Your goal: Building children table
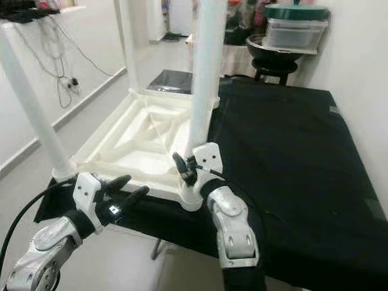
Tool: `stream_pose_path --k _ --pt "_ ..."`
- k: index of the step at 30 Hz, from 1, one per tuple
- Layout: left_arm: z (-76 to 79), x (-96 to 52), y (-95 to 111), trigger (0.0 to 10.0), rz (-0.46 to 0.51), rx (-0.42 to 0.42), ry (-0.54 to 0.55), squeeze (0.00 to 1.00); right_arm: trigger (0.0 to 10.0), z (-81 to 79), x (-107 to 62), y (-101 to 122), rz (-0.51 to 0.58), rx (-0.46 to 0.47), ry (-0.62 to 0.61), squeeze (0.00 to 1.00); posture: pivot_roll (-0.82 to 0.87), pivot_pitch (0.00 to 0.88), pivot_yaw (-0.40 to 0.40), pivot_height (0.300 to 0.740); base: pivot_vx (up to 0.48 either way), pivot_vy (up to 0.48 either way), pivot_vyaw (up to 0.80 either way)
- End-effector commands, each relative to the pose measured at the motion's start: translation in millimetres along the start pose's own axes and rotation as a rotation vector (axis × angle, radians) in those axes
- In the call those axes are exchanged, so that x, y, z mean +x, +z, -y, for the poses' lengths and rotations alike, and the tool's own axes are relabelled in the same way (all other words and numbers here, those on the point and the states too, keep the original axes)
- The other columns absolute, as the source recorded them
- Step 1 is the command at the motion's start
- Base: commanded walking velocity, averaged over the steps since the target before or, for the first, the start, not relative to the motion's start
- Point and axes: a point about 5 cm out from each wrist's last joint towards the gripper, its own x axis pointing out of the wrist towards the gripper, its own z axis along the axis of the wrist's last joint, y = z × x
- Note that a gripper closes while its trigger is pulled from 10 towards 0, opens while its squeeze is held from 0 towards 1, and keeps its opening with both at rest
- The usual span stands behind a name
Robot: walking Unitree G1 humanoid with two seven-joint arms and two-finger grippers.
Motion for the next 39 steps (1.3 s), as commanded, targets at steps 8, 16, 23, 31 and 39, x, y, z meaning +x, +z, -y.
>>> stream_pose_path --k 8,16,23,31,39 --pt "-3.2 7.0 -1.8 10.0 -0.009 0.011 -0.018 0.00 10.0 -6.5 13.5 41.1 0.148 -0.012 0.530 0.00 -0.02 0.016 -0.003 0.740 0.000 0.000 0.00" --pt "-2.9 5.9 -1.3 10.0 0.000 0.008 -0.009 0.00 10.0 3.5 20.0 48.1 0.107 -0.066 0.816 0.00 -0.01 0.020 -0.014 0.740 0.000 0.000 0.00" --pt "-1.3 5.5 -1.4 10.0 0.004 0.004 -0.009 0.00 0.0 11.2 27.4 46.8 0.096 -0.024 0.795 0.00 0.00 0.030 -0.020 0.740 0.000 0.000 0.00" --pt "-1.0 5.4 -0.6 10.0 0.010 0.000 -0.010 0.00 0.0 10.3 13.3 25.5 0.061 -0.039 0.606 0.00 -0.01 0.046 -0.026 0.740 0.000 0.000 0.00" --pt "-4.1 4.4 -0.2 10.0 0.009 0.010 -0.006 0.00 0.0 -3.7 -4.5 -3.0 -0.039 -0.063 -0.083 0.00 -0.04 0.044 -0.008 0.740 0.000 0.000 0.00"
